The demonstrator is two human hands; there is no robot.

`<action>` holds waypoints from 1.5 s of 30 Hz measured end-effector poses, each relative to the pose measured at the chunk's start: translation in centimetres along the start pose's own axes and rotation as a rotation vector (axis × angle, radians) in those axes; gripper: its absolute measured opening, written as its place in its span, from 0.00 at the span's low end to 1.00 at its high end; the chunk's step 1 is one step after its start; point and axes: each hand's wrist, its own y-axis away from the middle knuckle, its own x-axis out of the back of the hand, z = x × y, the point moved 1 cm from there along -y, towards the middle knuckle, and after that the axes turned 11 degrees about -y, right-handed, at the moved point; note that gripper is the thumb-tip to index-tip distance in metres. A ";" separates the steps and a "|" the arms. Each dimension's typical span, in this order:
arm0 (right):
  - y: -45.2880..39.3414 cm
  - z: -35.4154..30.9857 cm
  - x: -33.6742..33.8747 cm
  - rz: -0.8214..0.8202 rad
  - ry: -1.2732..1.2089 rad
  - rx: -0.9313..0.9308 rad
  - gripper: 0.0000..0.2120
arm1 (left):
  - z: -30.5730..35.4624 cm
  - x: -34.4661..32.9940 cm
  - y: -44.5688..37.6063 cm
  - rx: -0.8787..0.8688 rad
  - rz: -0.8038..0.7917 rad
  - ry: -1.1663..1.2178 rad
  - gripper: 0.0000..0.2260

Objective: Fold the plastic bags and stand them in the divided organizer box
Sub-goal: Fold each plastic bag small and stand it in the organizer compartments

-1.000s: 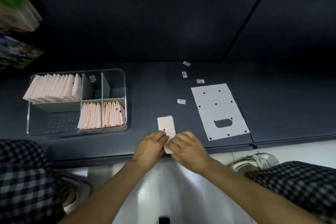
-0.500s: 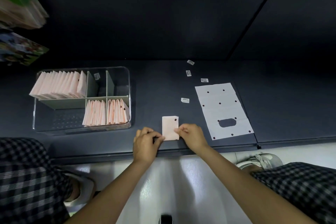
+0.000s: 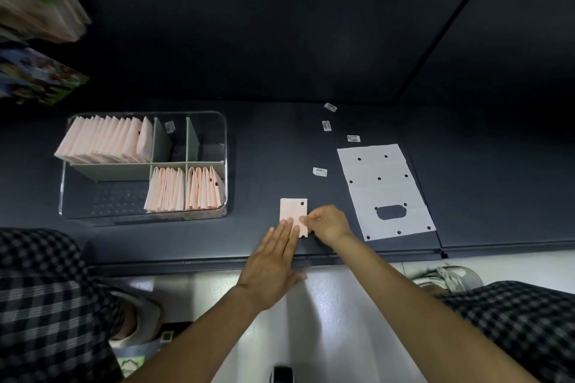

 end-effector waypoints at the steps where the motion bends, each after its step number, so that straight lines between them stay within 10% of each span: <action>1: 0.2 0.0 -0.1 0.016 -0.002 -0.009 0.11 | 0.0 -0.1 0.0 -0.027 -0.017 0.001 0.38; 5: 1.4 -1.0 -0.2 0.334 -0.090 0.194 0.04 | 0.0 -0.5 -0.1 -0.078 -0.087 0.006 0.38; 10: 1.1 -3.0 -1.9 -0.112 -0.407 0.189 0.12 | 0.1 -0.2 -0.2 -0.065 -0.157 0.004 0.39; 18: -1.5 -3.3 -1.9 -0.018 0.037 0.339 0.14 | -0.4 -0.2 0.2 -0.049 -0.116 0.108 0.36; 24: -1.5 -2.3 -1.3 0.098 0.315 0.277 0.09 | -1.6 1.3 -0.2 0.383 0.135 0.682 0.15; 28: -0.6 -1.6 -1.1 0.126 0.281 0.214 0.08 | -2.6 1.8 -1.6 0.623 0.043 0.913 0.18; 37: 1.3 0.3 -1.3 0.142 0.189 0.200 0.05 | -2.2 2.9 -1.4 0.637 -0.232 0.732 0.05; 42: 2.7 -1.3 -0.7 0.035 0.342 0.543 0.22 | -4.3 5.9 -1.4 0.492 -0.203 0.577 0.07; 45: 3.8 -3.0 -1.1 -0.079 0.498 0.688 0.08 | -6.8 9.1 -1.6 0.275 -0.195 0.285 0.09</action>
